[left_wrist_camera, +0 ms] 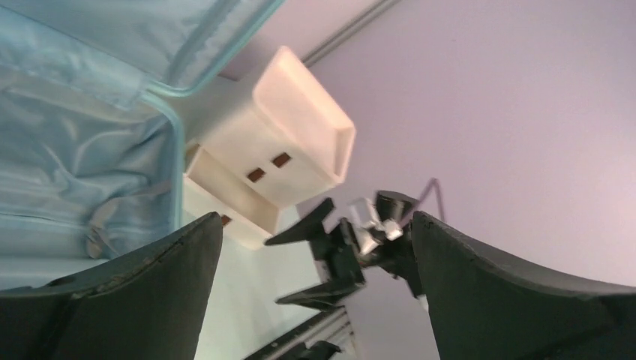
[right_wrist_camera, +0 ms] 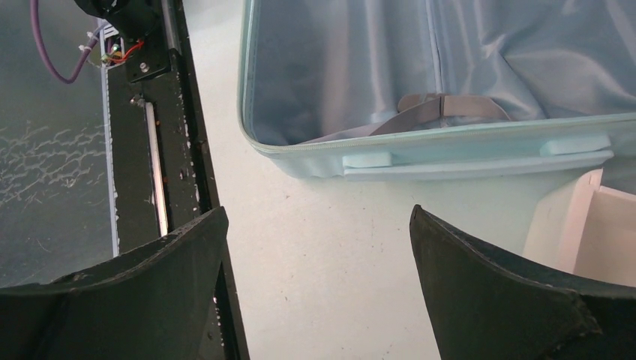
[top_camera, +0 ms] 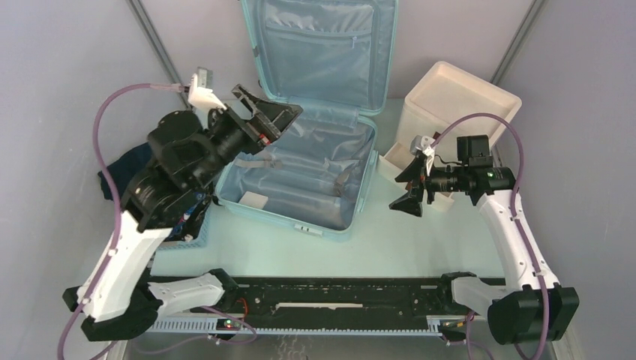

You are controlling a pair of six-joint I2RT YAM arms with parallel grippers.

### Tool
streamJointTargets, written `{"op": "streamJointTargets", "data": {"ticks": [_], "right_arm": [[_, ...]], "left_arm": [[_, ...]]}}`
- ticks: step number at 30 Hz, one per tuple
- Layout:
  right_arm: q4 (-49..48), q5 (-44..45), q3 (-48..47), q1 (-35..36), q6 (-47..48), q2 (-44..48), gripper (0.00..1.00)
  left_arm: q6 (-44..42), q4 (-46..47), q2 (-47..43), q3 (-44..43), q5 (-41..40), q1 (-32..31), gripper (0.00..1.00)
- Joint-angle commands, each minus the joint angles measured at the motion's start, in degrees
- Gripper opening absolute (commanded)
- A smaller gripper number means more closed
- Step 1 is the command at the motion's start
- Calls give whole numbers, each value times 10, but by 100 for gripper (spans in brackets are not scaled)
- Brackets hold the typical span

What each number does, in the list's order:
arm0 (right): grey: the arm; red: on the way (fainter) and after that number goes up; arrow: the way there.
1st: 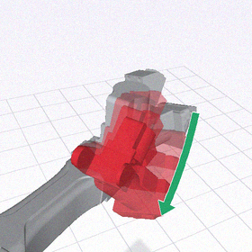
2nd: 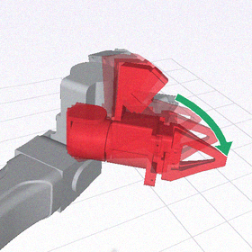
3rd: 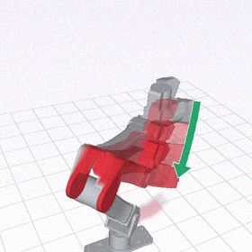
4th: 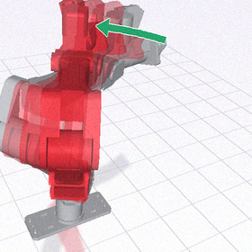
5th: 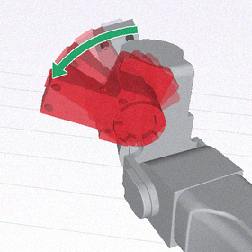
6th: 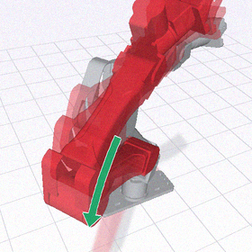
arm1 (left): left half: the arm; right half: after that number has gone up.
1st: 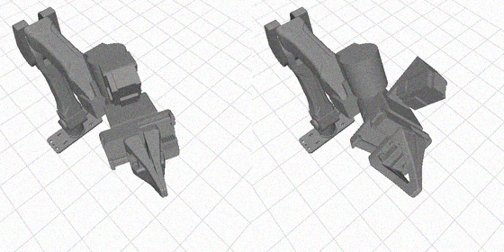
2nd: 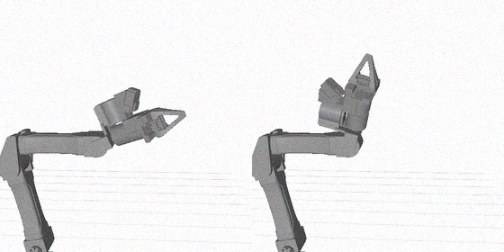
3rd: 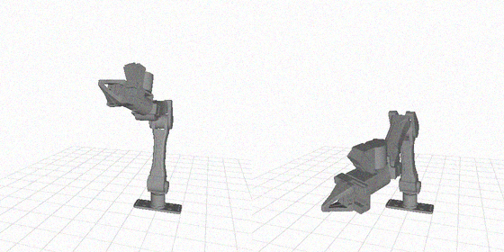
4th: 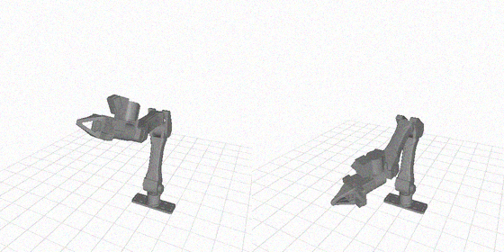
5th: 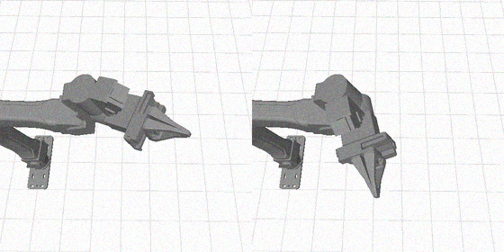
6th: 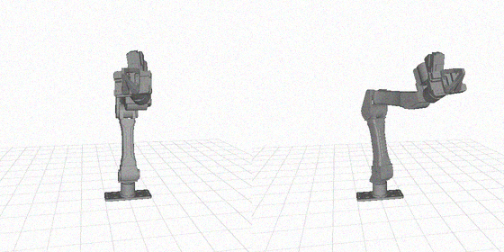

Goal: Open, take out, and arrange the luggage
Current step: Adjust the luggage at the center of the board.

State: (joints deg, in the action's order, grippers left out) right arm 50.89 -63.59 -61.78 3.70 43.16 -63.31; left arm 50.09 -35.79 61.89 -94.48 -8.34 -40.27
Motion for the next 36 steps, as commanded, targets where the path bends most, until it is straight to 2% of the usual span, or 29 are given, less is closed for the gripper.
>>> {"op": "streamJointTargets", "data": {"ticks": [1, 11, 16, 18, 19, 20, 21, 24, 26, 30, 33, 36], "right_arm": [[-16, -20, 6, -7, 4, -9, 100], [-11, -16, 7, -18, 5, -17, 100], [-30, -13, 5, -22, -18, -7, 100], [-27, -4, -10, -22, -25, -7, 100], [-14, 5, -24, -21, -18, -9, 100], [-1, 19, -40, -21, -4, -12, 100], [13, 35, -54, -21, 6, -15, 100], [50, 90, -107, -20, 18, -37, 100], [117, 107, -164, -19, 59, -77, 100], [221, 103, -263, -19, 125, -171, 100], [237, 65, -299, -17, 147, -208, 100], [245, 69, -334, 7, 165, -241, 100]], "left_arm": [[56, -86, 1, -47, -61, -37, 100], [11, -107, 29, -136, -53, -38, 100], [-27, -87, 39, -129, -19, -38, 100], [-88, -57, 27, -92, 3, -25, 100], [-138, -22, 13, -53, 69, -10, 100], [-222, 36, -8, -3, 155, 5, 100], [-255, 72, -25, 47, 200, 18, 100], [-327, 97, -35, 127, 264, 65, 100], [-362, 101, -19, 152, 302, 99, 100], [-452, 96, 14, 159, 318, 124, 100], [-522, 104, 24, 184, 311, 125, 100], [-576, 99, 17, 223, 309, 128, 100]]}}
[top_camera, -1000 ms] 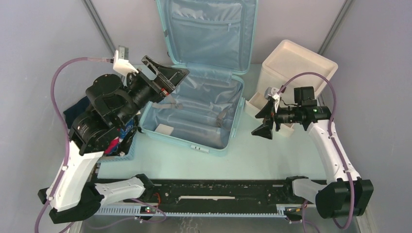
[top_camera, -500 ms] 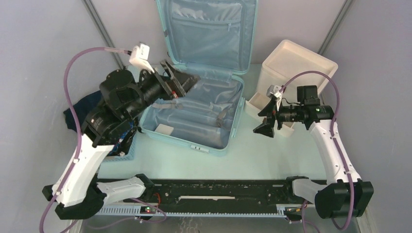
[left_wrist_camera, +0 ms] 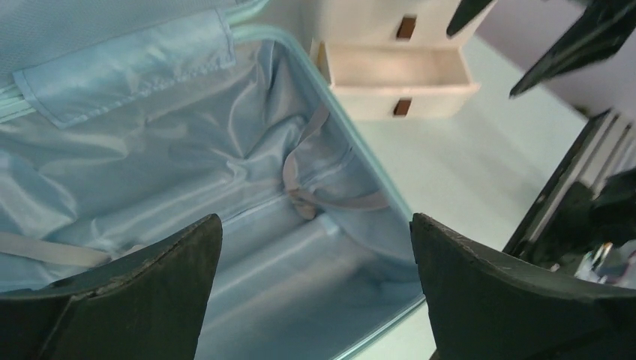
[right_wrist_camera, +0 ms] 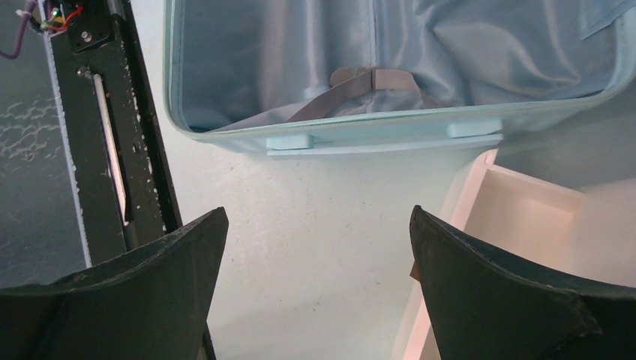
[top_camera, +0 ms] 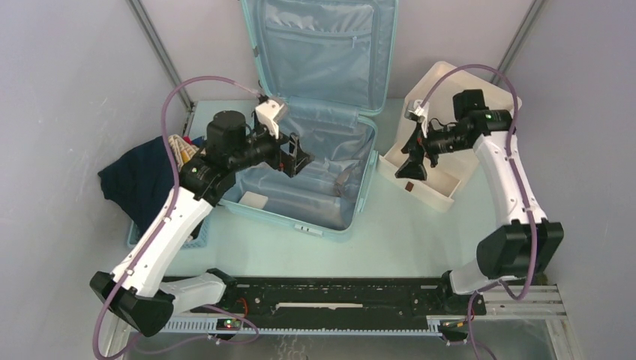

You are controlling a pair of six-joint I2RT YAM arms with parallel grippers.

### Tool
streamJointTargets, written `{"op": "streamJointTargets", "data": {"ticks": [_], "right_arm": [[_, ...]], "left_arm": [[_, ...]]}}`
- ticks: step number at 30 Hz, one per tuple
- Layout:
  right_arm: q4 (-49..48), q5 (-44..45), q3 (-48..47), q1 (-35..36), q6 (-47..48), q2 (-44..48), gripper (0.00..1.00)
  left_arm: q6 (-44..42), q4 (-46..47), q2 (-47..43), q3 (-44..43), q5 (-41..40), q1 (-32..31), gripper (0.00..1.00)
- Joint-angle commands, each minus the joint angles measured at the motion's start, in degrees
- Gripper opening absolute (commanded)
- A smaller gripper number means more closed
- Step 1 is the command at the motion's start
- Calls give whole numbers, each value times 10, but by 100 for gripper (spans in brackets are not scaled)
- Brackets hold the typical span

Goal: Open, take out, and arrange the luggage
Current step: Adjust the luggage at the center of the board.

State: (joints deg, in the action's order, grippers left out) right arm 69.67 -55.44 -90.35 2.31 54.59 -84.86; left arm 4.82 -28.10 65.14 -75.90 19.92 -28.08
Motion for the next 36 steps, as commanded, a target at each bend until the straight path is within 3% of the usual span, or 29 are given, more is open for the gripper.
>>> {"op": "streamJointTargets", "data": {"ticks": [1, 6, 18, 26, 36], "right_arm": [[61, -10, -59, 35, 56, -38, 100], [66, 2, -90, 97, 100, -87, 99], [19, -25, -161, 195, 40, -213, 90], [-48, -27, -191, 207, -68, -264, 84], [-19, -40, -209, 183, -46, -282, 84]], "left_arm": [[-136, 19, -20, 50, 26, 10, 100], [-168, -5, -36, 108, -4, 33, 100], [-255, -100, 42, 136, -17, 37, 100], [-283, -109, 70, 143, -53, 54, 99], [-328, -209, -2, 159, -32, 70, 99]]}}
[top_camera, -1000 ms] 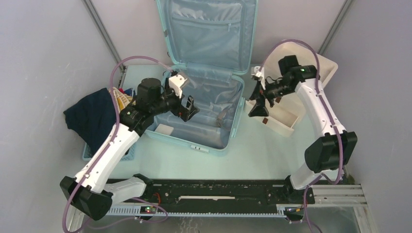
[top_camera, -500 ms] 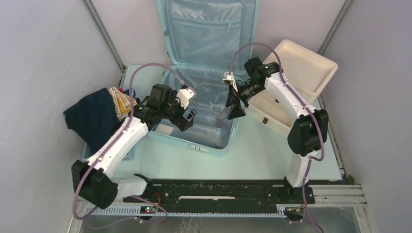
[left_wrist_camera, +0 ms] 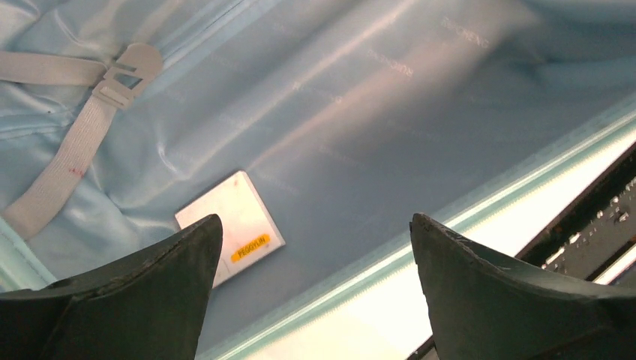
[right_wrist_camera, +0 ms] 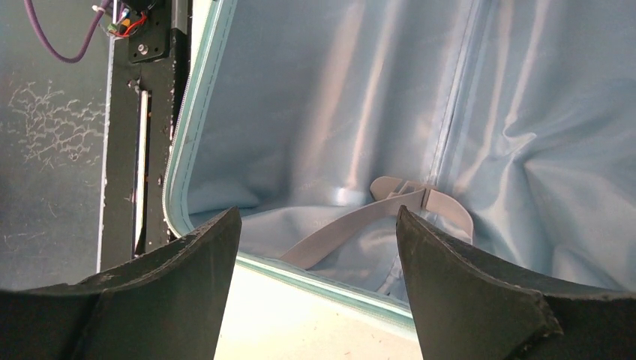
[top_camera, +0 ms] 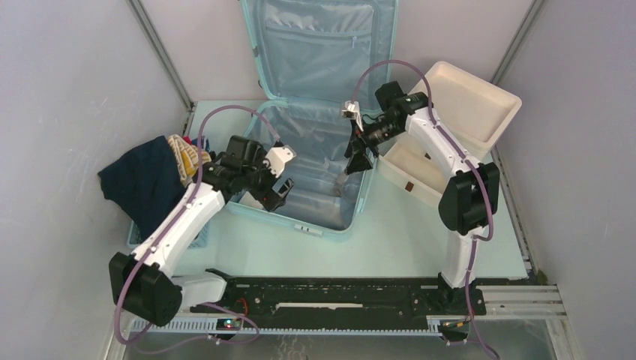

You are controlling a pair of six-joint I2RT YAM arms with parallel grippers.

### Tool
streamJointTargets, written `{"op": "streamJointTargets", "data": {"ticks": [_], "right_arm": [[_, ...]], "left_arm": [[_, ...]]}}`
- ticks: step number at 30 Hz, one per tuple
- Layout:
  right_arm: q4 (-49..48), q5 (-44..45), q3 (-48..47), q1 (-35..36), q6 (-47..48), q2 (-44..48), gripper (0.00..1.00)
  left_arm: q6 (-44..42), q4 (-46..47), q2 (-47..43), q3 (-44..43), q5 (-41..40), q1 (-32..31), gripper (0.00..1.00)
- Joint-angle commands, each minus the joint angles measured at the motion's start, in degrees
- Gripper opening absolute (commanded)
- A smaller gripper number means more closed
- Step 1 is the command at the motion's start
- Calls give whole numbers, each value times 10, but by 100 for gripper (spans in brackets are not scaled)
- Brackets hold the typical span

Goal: Open, take out, and arrange the luggage
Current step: Adjust the luggage at the center of the board.

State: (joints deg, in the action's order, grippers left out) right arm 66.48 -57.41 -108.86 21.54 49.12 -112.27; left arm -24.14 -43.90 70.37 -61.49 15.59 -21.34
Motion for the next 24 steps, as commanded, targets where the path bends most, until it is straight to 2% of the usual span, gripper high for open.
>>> {"op": "streamJointTargets", "data": {"ticks": [1, 5, 8, 19, 24], "right_arm": [[17, -22, -25, -10, 14, -10, 84], [23, -36, -25, -8, 19, -18, 84], [19, -43, -28, -8, 15, -23, 84], [21, -32, -25, 4, 17, -17, 84], [21, -27, -13, 8, 14, -5, 84]], "left_arm": [[-41, -55, -70, 21, 10, 2, 99], [-51, -57, -127, 32, 28, 2, 97], [-64, -67, -136, 45, 53, 2, 94], [-156, -75, -69, 73, 51, -30, 88], [-185, -43, -37, 102, -1, -45, 79]]}}
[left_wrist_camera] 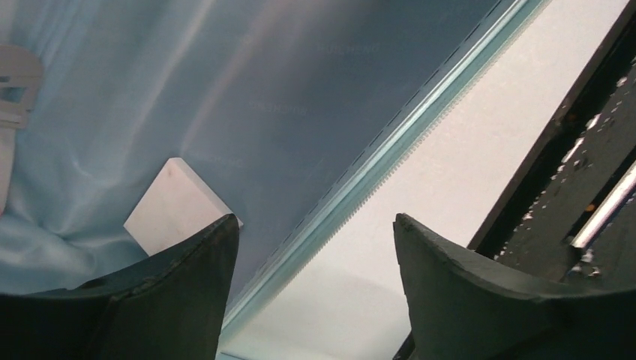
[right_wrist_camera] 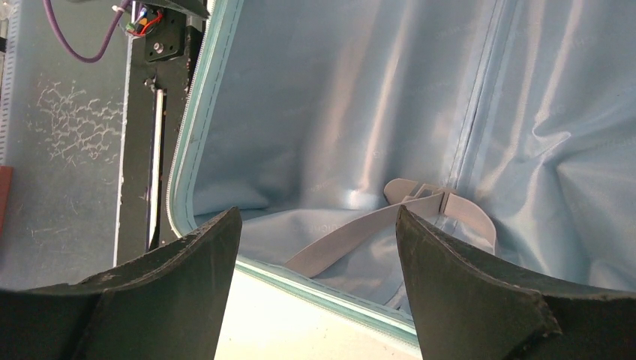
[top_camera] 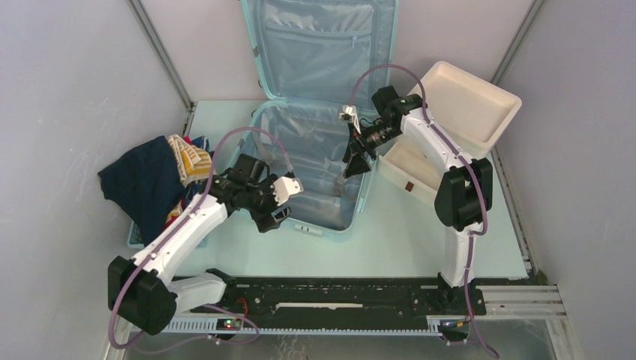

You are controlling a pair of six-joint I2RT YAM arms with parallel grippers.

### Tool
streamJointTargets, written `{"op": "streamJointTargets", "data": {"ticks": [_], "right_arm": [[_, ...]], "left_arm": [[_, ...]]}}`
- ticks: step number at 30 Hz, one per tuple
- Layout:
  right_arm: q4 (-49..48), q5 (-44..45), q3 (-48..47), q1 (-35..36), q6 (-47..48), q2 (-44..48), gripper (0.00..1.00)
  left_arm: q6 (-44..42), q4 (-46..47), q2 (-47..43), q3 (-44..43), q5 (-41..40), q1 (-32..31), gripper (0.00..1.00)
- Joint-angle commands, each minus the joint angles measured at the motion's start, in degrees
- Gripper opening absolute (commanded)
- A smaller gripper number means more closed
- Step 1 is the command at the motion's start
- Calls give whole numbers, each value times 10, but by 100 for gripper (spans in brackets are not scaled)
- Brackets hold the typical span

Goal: Open, take out, and arrange the luggage
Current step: Adjust the luggage at the center of the board.

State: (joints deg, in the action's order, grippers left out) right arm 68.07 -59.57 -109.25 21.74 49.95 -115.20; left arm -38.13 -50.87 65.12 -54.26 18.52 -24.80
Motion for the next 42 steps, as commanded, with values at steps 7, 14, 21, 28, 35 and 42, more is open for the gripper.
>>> {"op": "streamJointTargets", "data": {"ticks": [7, 14, 21, 28, 35, 42], "right_arm": [[9, -2, 7, 6, 8, 41, 84], [19, -9, 18, 7, 16, 50, 84], [30, -7, 27, -6, 21, 62, 83], [12, 17, 40, -23, 0, 70, 83], [-59, 66, 79, -39, -82, 94, 83], [-97, 99, 93, -56, -138, 109, 83]], "left_arm": [[-56, 86, 35, 42, -48, -16, 69], [-33, 31, 65, 13, -2, -17, 11], [9, 43, 26, -3, 35, -42, 0], [51, 78, 57, -21, 63, -94, 0], [121, 126, 76, -39, 59, -123, 43], [234, 188, 22, -67, 42, -56, 69]]}}
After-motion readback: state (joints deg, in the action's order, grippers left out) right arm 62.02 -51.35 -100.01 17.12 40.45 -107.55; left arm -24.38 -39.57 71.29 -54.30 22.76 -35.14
